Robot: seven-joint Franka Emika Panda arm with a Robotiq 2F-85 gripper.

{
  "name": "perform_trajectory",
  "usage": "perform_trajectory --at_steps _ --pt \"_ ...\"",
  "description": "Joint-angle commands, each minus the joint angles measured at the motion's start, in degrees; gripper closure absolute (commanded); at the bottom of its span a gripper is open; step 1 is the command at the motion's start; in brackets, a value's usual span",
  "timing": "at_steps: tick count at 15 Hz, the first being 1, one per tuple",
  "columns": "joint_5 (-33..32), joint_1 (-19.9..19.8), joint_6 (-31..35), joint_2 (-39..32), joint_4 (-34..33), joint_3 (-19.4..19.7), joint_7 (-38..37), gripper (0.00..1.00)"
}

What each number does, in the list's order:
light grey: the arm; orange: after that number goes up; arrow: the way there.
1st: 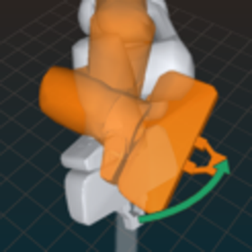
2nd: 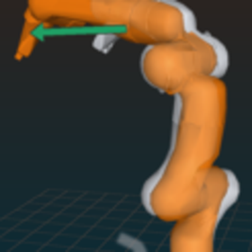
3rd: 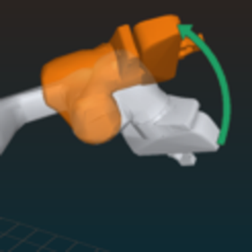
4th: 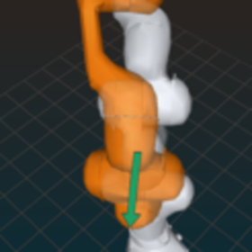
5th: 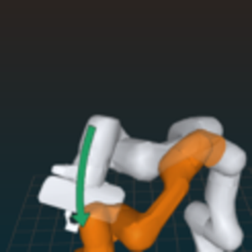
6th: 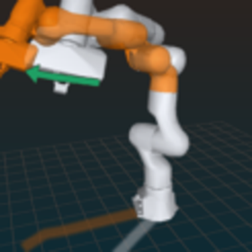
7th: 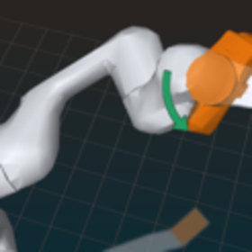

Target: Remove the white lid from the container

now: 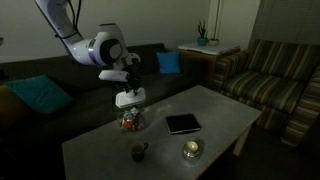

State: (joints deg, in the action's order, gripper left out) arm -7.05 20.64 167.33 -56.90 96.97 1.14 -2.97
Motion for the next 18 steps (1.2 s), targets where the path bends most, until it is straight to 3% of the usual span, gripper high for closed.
perform_trajectory --at_steps 1,5,10,18 --pt "-1.34 3.22 -4.89 7.01 3.98 3.51 -2.72 0.75" --pt "-2.51 3.10 -9.25 11.82 6.66 5.88 -4.52 0.75" --pt "-2.29 -1.70 -10.84 16.36 12.26 6.87 -3.87 0.75" --pt "-0.07 -12.76 -6.96 9.41 13.62 0.90 2.16 0.75"
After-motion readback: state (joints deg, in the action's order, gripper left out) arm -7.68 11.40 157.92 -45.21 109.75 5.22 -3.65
